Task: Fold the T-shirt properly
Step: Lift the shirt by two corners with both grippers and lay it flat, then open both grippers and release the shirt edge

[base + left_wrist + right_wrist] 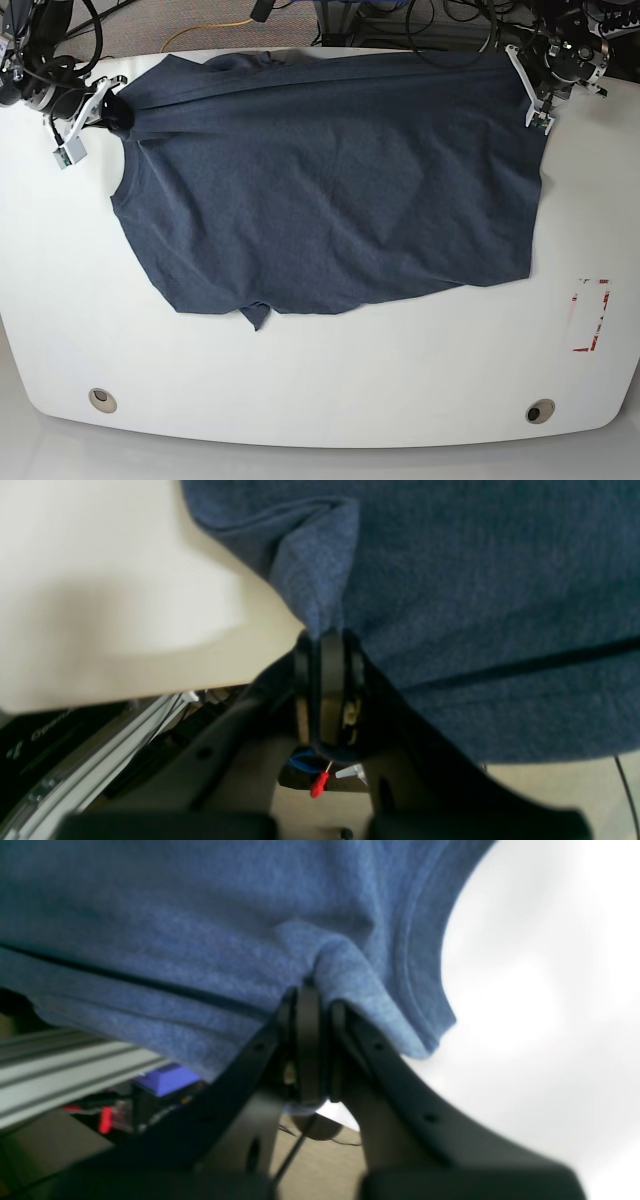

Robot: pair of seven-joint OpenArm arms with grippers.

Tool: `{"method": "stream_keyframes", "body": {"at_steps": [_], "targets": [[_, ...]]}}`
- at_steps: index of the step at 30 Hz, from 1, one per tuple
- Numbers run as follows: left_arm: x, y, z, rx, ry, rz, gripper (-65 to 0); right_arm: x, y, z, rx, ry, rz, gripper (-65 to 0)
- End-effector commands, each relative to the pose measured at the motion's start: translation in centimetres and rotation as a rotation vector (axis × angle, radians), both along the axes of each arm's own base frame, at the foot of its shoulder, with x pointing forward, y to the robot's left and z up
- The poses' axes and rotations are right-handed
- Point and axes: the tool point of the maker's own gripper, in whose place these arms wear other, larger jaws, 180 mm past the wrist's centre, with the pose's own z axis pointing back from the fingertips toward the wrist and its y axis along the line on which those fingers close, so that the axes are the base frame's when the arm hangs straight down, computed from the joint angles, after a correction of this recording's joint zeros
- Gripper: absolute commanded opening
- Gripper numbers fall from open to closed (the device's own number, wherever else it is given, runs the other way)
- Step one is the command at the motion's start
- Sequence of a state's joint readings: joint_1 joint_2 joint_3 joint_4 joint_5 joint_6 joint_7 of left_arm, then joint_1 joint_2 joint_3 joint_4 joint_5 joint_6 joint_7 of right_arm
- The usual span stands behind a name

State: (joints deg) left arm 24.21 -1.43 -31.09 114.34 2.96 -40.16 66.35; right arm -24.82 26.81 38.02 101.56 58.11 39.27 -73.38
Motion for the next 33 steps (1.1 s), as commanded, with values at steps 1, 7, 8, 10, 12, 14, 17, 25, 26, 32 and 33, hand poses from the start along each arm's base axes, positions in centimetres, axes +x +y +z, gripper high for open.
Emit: {"method": "stream_keyframes", "body": {"at_steps": [1,7,8,10,12,14,17,25,26,32,33], "targets": [[2.5,0.0,1.2,0.019,-0.075,0.01,-65.0,1.0,-1.5,1.1,-0.053,-0.035,-0.013,-65.0],[7.9,-0.3,3.8,0.008,-0.222,0.016,-65.0,2.6,-0.2,0.5,0.003,-0.052,-0.018,-65.0],[8.6,-0.4,4.3,0.007,-0.244,0.015,-65.0,3.0,-0.3,0.5,0.008,-0.058,-0.022,-65.0],[10.5,-0.6,5.4,0.006,-0.29,0.005,-65.0,3.5,-0.3,0.0,0.033,-0.052,-0.036,-65.0],[11.0,-0.1,6.0,0.021,-0.299,0.01,-65.0,3.5,-0.1,-0.6,0.058,-0.041,-0.054,-65.0],[12.4,0.4,6.9,0.032,-0.324,0.008,-65.0,4.3,-0.5,-0.6,0.075,-0.058,-0.08,-65.0],[14.3,0.5,7.5,0.015,-0.356,0.014,-65.0,5.7,-0.6,-0.3,0.096,-0.079,-0.096,-65.0],[17.6,-0.3,6.8,-0.047,-0.352,-0.002,-64.3,7.3,-1.4,-0.6,0.143,-0.101,-0.149,-43.0],[17.8,-0.1,6.6,-0.043,-0.343,-0.01,-61.5,7.3,-1.5,-0.7,0.147,-0.096,-0.153,-37.9],[19.6,-0.4,6.3,-0.078,-0.338,-0.024,-30.6,7.3,-1.5,-0.4,0.152,-0.114,-0.154,-19.2],[19.9,-0.5,6.4,-0.081,-0.343,-0.025,-26.7,6.9,-1.2,-0.2,0.144,-0.113,-0.138,-19.0]]}}
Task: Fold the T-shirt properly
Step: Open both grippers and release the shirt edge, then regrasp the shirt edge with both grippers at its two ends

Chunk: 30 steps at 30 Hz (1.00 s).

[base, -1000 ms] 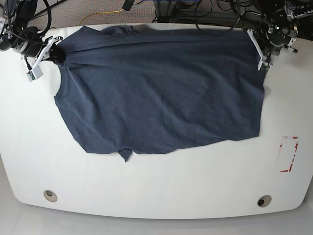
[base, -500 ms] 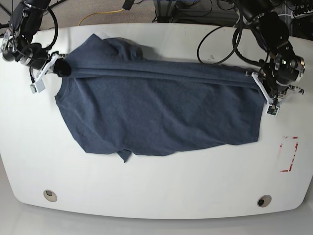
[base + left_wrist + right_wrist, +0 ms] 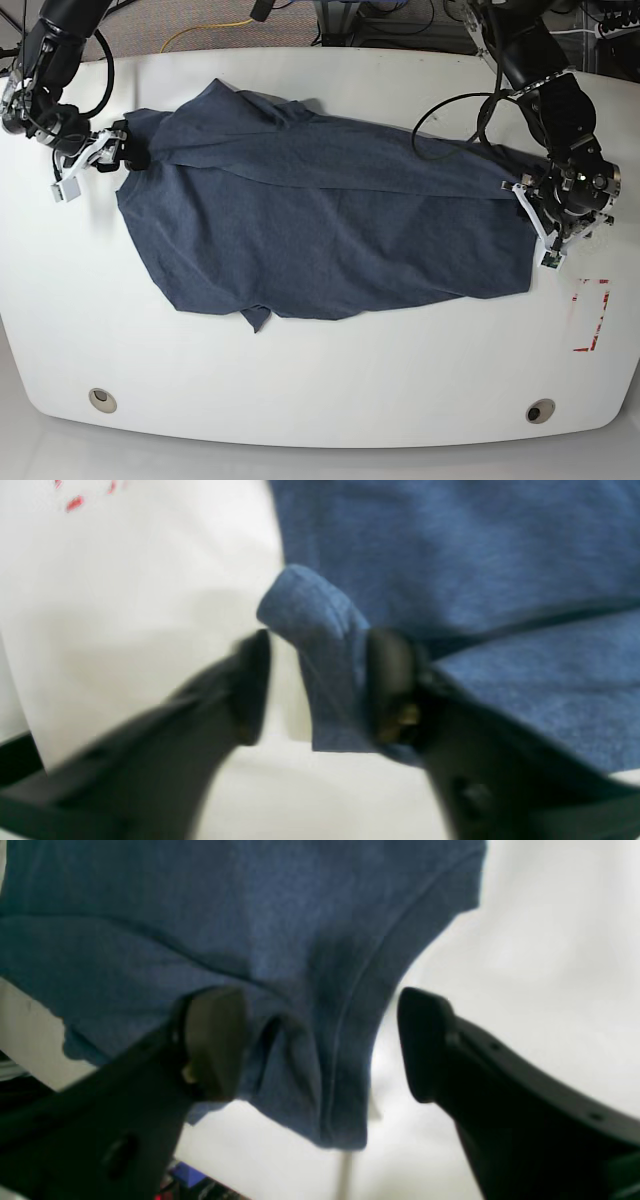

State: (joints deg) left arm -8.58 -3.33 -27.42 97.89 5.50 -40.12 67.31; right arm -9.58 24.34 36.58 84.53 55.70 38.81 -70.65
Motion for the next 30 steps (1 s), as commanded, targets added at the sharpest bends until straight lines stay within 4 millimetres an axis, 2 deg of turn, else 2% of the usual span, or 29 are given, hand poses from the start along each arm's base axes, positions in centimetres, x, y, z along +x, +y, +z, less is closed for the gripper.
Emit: {"method": "stream_keyframes", "body": {"at_steps": [1,3,6,9,14,19,24,27,30], "targets": [[1.6,-0.1,1.5,-0.009,-0.066,-0.011,-24.4,0.2,0.0,2.2,-0.032,-0.064,0.034,-19.0],[2.0,-0.2,1.8,-0.011,-0.09,-0.019,-21.4,-1.2,0.6,3.1,-0.05,-0.081,0.056,-19.0],[2.5,-0.2,2.4,-0.01,-0.13,-0.03,-21.2,-3.0,1.9,3.5,-0.024,-0.096,0.044,-19.0],[2.6,1.1,3.2,0.02,-0.152,-0.026,-21.5,-5.3,2.2,3.6,-0.032,-0.081,0.025,-19.0],[2.2,2.7,3.5,0.057,-0.145,-0.021,-21.7,-8.2,4.3,2.0,0.026,-0.027,-0.012,-19.0],[1.4,2.2,2.2,0.039,-0.158,-0.047,-21.8,-8.8,6.4,0.4,0.055,0.014,-0.009,-19.0],[0.4,0.9,-0.5,-0.025,-0.17,-0.082,-21.8,-8.3,9.2,-1.3,0.042,0.055,0.043,-19.0],[-0.1,0.8,-1.3,-0.04,-0.16,-0.084,-24.3,-7.9,9.6,-1.8,0.029,0.062,0.039,-19.0],[-0.3,0.7,-2.0,-0.057,-0.153,-0.082,-29.4,-7.7,9.6,-2.2,-0.003,0.072,0.043,-19.0]]}}
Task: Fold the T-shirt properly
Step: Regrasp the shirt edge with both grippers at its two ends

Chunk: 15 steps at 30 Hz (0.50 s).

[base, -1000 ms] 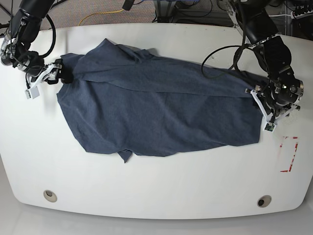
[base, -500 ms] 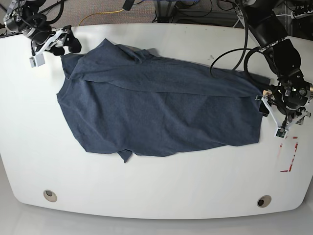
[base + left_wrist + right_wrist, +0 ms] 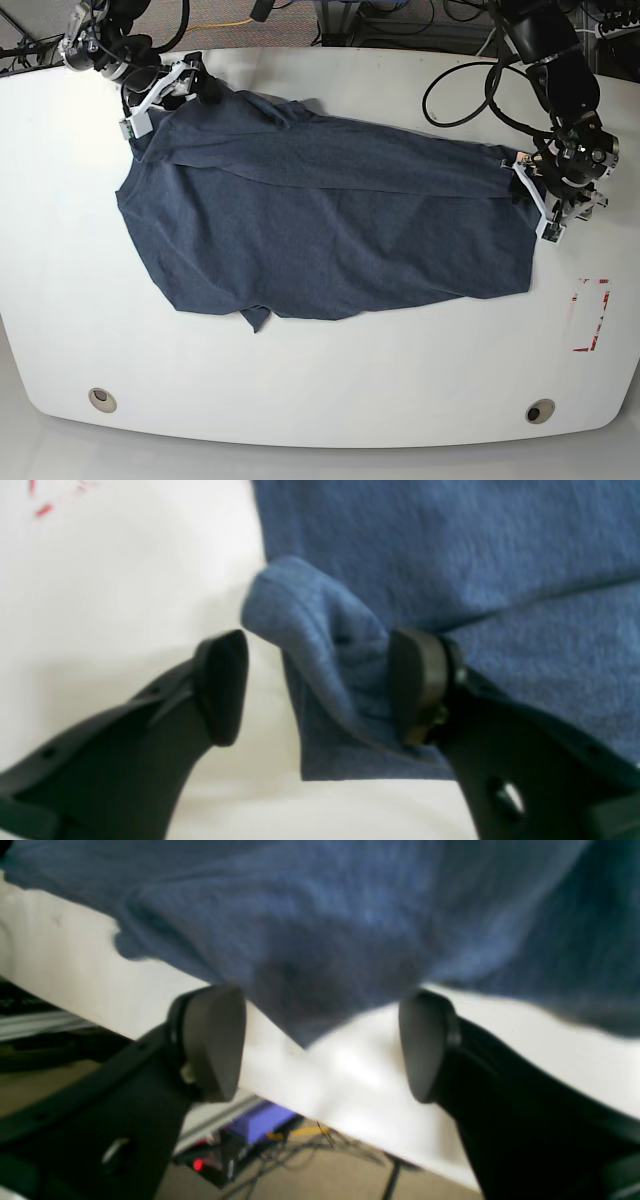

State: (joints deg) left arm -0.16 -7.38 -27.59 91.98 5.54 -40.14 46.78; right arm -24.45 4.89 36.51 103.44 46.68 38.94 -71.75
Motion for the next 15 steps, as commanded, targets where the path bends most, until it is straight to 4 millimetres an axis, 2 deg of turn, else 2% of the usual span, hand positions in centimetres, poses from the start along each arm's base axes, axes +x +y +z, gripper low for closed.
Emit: {"method": "stream_keyframes", "body": {"at_steps": [1,5,9,10,13,15], "targets": [[1.0,0.3,0.9,-0.005,-0.044,-0.002,-30.4,0.9,-0.2,0.5,-0.027,-0.032,0.006,-19.0],[0.5,0.5,-1.0,-0.037,0.007,0.011,-33.6,1.0,1.2,0.0,-0.027,-0.019,0.039,-19.2],[0.4,1.2,-1.0,-0.051,-0.01,0.04,-35.0,1.2,2.7,-0.1,-0.004,-0.02,0.08,-19.5],[0.3,1.2,-1.1,-0.053,-0.007,0.042,-35.0,1.2,3.0,-0.1,0.0,-0.019,0.089,-21.7],[0.3,1.2,-1.1,-0.053,-0.007,0.042,-35.0,1.4,3.6,-0.1,0.017,-0.024,0.082,-33.6],[0.3,1.2,-1.1,-0.053,-0.007,0.042,-35.0,1.4,3.7,0.0,0.019,-0.025,0.081,-48.5]]}}
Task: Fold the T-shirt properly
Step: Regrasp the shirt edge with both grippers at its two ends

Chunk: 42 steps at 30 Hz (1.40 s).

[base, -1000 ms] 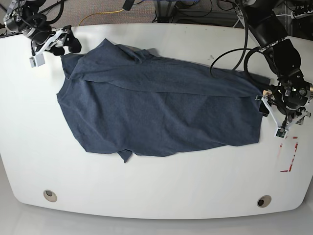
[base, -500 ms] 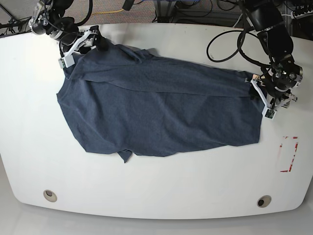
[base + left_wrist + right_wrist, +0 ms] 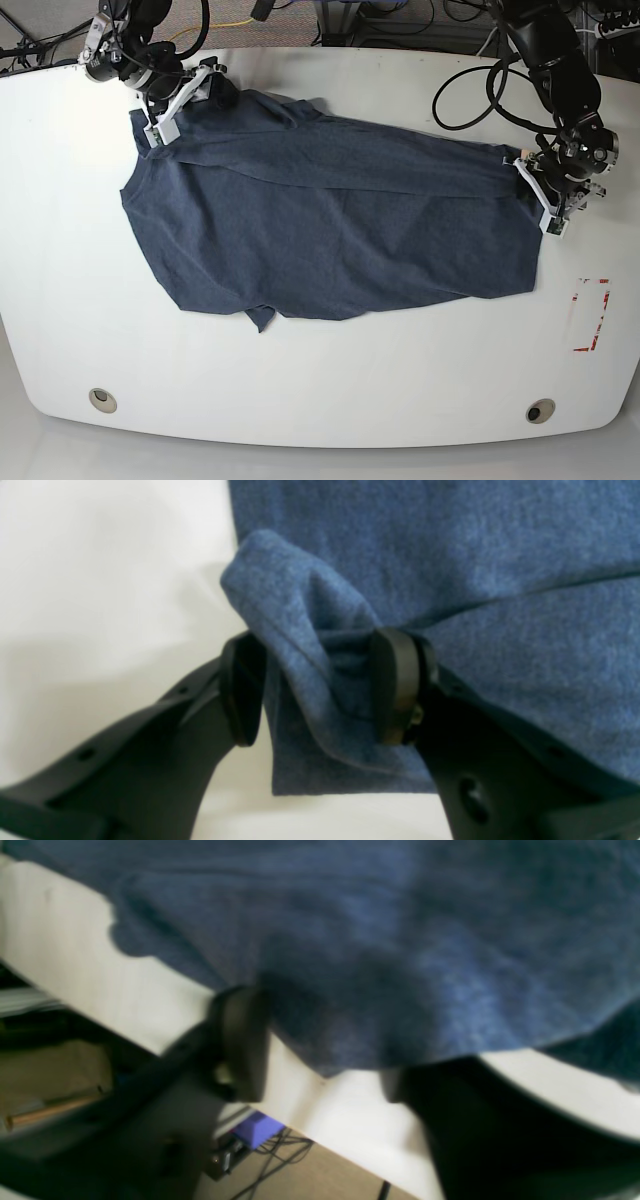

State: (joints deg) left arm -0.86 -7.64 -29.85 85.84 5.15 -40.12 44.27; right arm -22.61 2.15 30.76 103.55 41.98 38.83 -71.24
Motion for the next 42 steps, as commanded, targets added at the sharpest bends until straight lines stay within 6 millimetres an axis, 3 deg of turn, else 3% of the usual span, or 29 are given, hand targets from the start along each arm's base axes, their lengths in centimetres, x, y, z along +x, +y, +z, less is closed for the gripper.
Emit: {"method": "stream_keyframes", "body": {"at_steps": [1,3,7,12,17,22,30,33,37,42], "targets": [[0.7,0.4,1.0,0.013,-0.033,0.0,-35.0,0.4,0.2,0.7,0.007,-0.029,0.009,-54.9],[0.6,0.5,1.0,0.013,-0.032,0.003,-35.0,0.3,0.4,0.8,0.008,-0.031,0.018,-65.0],[0.5,0.6,0.9,0.015,-0.028,0.003,-35.0,0.1,0.5,2.3,0.039,-0.073,0.046,-65.0],[0.5,0.6,0.8,0.015,-0.026,0.003,-35.0,0.7,1.0,6.3,0.095,-0.189,0.09,-65.0],[0.5,0.7,0.9,0.019,-0.026,0.003,-35.0,1.1,-1.9,7.6,0.064,-0.23,0.047,-65.0],[0.5,0.6,0.9,0.019,-0.026,0.0,-35.0,4.5,-3.9,10.0,0.013,-0.335,0.057,-65.0],[0.5,0.6,0.9,0.02,-0.025,-0.001,-35.0,8.8,-6.1,8.5,0.006,-0.308,0.048,-65.0],[0.4,0.8,0.9,0.021,-0.025,0.004,-35.0,9.5,-6.5,7.6,0.035,-0.281,0.031,-65.0],[0.5,0.8,1.0,0.022,-0.026,0.004,-35.0,11.2,-7.7,7.6,0.049,-0.285,0.006,-56.0],[0.5,0.8,1.0,0.023,-0.027,0.003,-35.0,12.6,-10.2,8.0,0.008,-0.278,-0.011,-35.2]]}}
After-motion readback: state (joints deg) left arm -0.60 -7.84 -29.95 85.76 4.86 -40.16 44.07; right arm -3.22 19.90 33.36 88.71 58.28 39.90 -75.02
